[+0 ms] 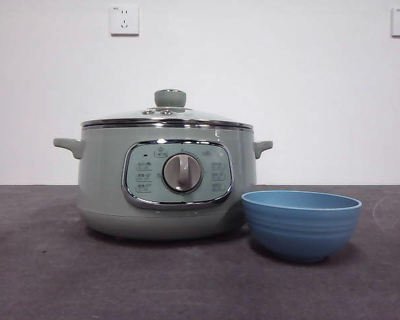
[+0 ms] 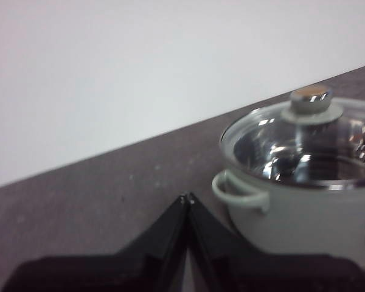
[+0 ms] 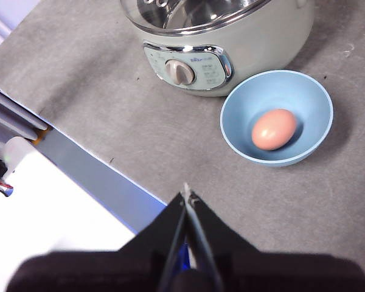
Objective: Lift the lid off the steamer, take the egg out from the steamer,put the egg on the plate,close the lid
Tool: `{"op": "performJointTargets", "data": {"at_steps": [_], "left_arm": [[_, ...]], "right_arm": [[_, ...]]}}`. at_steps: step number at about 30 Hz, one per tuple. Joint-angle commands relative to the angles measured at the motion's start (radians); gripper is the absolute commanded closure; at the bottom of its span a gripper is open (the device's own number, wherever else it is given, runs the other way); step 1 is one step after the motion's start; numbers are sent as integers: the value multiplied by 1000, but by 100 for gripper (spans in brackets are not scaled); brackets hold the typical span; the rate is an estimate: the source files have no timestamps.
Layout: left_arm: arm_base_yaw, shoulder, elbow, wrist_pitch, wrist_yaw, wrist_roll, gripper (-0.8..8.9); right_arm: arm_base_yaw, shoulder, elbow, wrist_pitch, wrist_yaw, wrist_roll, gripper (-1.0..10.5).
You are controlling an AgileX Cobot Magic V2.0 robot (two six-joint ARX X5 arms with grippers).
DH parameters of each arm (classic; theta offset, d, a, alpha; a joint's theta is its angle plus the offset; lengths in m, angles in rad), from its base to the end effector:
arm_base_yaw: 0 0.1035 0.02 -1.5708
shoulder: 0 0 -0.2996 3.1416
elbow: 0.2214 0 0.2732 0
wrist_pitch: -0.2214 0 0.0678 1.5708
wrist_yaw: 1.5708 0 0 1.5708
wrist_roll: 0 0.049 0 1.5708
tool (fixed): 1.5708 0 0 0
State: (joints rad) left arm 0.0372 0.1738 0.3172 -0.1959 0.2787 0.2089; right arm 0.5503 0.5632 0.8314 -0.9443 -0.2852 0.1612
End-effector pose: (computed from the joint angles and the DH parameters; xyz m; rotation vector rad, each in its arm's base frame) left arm 0.0953 -0.0099 0.2467 0.1996 0.0266 -0.2460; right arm 0.0758 0.0627 0.3201 0.0540 0.7516 0.7444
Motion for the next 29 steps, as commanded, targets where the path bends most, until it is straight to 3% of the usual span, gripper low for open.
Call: {"op": "performJointTargets", "data": {"at_steps": [1,11,29], "left_arm": [[18,-49,-77,14,-27,-64,816],[31,-153,-278,64,-208,-215,816],[30,-172,-314,19,-206,-258,816]], "right_arm": [[2,-1,-11,3,3,3,945],[2,-1,-11,3,3,3,945],[2,-1,-11,0,3,3,945]]}}
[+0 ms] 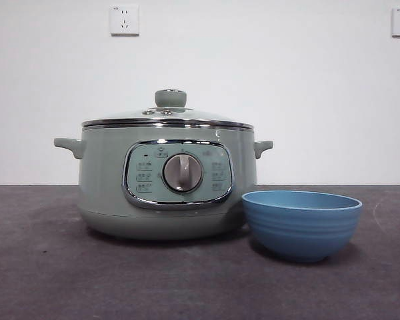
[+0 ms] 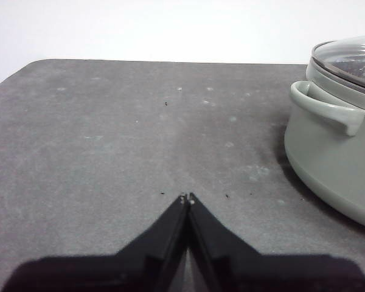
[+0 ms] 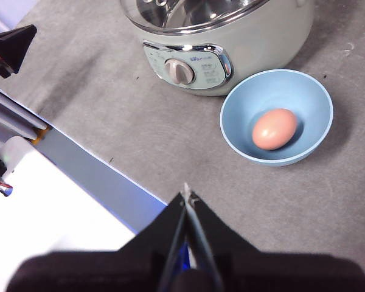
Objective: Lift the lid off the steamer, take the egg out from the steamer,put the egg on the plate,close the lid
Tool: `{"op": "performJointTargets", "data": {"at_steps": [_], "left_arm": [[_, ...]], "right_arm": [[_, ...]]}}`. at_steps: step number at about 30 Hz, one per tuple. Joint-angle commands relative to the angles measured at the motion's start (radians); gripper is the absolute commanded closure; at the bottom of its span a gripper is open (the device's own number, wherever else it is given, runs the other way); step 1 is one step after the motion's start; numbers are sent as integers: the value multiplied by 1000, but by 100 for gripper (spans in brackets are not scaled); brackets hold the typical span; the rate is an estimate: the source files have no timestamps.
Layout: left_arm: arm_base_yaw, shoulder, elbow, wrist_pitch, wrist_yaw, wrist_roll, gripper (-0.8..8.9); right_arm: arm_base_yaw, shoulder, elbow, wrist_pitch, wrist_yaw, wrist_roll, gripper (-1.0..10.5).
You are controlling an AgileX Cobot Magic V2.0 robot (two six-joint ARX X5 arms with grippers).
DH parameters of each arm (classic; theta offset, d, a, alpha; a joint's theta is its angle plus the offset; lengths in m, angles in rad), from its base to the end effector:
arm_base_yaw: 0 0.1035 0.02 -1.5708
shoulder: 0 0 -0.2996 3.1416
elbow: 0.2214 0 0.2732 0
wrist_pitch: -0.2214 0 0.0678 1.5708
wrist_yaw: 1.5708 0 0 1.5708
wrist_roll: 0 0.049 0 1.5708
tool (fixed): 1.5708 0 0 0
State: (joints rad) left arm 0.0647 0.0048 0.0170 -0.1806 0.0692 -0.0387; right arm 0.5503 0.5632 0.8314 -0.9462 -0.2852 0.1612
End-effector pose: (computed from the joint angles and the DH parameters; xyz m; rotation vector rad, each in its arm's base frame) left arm 0.1012 0.0032 0.1486 -0.0499 0.1681 -0.0012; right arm 0.0756 0.0626 0.3199 0.0537 0.7535 0.7440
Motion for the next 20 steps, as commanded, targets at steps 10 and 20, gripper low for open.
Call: {"op": "performJointTargets", "data": {"at_steps": [10,20], "left_arm": [[3,-3,-14,4,3,-11,816],[3,-3,-14,4,3,-11,816]], "right_arm": [[2,-1,-11,2,3,3,945],[-115,-76,-28,201,93,-136,945]]}}
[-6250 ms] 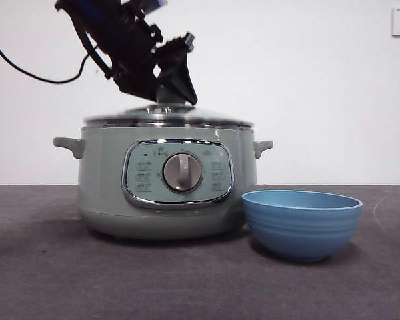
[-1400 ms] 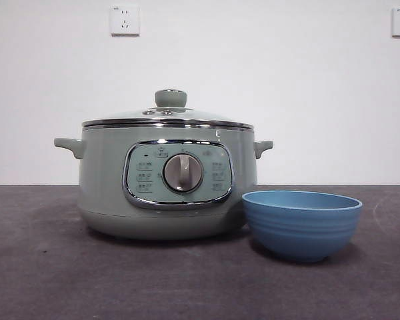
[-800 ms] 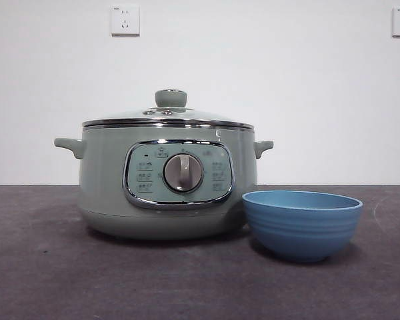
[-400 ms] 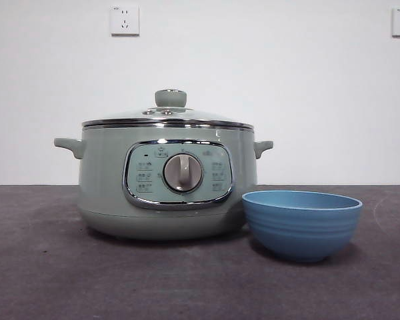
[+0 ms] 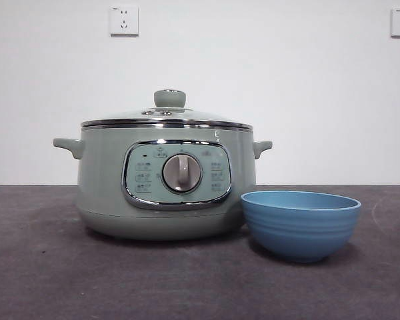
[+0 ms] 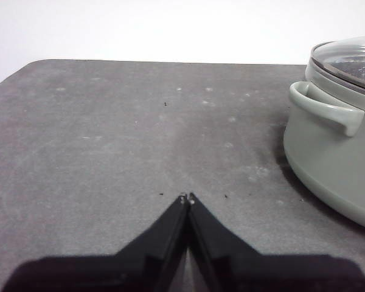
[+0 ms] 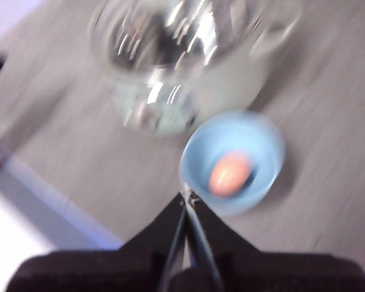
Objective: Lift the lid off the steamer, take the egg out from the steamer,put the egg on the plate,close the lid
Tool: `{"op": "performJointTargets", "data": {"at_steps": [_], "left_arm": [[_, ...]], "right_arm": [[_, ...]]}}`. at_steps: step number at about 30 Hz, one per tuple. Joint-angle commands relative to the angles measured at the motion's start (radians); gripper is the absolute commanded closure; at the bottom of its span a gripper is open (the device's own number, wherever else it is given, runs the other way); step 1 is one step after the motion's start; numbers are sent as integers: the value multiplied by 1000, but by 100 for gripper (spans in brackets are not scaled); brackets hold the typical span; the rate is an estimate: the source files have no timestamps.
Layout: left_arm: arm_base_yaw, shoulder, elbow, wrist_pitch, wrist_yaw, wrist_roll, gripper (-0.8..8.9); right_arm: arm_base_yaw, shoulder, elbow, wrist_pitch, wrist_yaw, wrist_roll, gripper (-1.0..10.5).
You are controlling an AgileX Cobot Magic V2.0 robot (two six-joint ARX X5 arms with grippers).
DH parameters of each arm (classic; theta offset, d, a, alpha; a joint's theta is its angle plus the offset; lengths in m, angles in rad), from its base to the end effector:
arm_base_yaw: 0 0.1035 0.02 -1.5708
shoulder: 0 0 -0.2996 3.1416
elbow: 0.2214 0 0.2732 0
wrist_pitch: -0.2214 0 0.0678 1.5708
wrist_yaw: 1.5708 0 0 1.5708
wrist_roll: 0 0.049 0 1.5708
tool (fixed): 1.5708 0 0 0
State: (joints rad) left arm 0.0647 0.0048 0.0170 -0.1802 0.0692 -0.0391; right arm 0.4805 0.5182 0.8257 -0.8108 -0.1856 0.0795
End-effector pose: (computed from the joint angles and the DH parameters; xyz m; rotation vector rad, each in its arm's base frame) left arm 0.1012 0.0032 0.1487 -0.0502 0.1677 -0.0012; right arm 0.0820 0.0529 0.3338 -0.0004 0.5324 0.6309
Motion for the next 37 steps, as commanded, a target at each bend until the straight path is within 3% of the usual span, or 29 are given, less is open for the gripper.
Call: {"op": "performJointTargets", "data": {"at_steps": [1,7,12,17,23,27,37], "left_arm": [[3,-3,-14,4,3,-10,816],[3,-3,-14,4,3,-10,816],[3,-3,-14,4,3,-10,816],[3,-3,-14,4,3,-10,816],[3,-3,-14,4,3,-10,816],[3,-3,-14,4,3,-10,816],[3,-3,-14,4,3,-11,816]], "right_arm": [[-75,-47,-31,94,-19,-57,945],[-299,-174,-168,270,-26,-146,945],[-410,-309,-399,516,-23,-147,945],[-439,-411,-594,673,-18,-145,945],[-439,-492,-761,762,-17,-89,945],[-440,-517,-821,753,-14,-42,945],[-440,-517,-821,645,8,-23,945]]}}
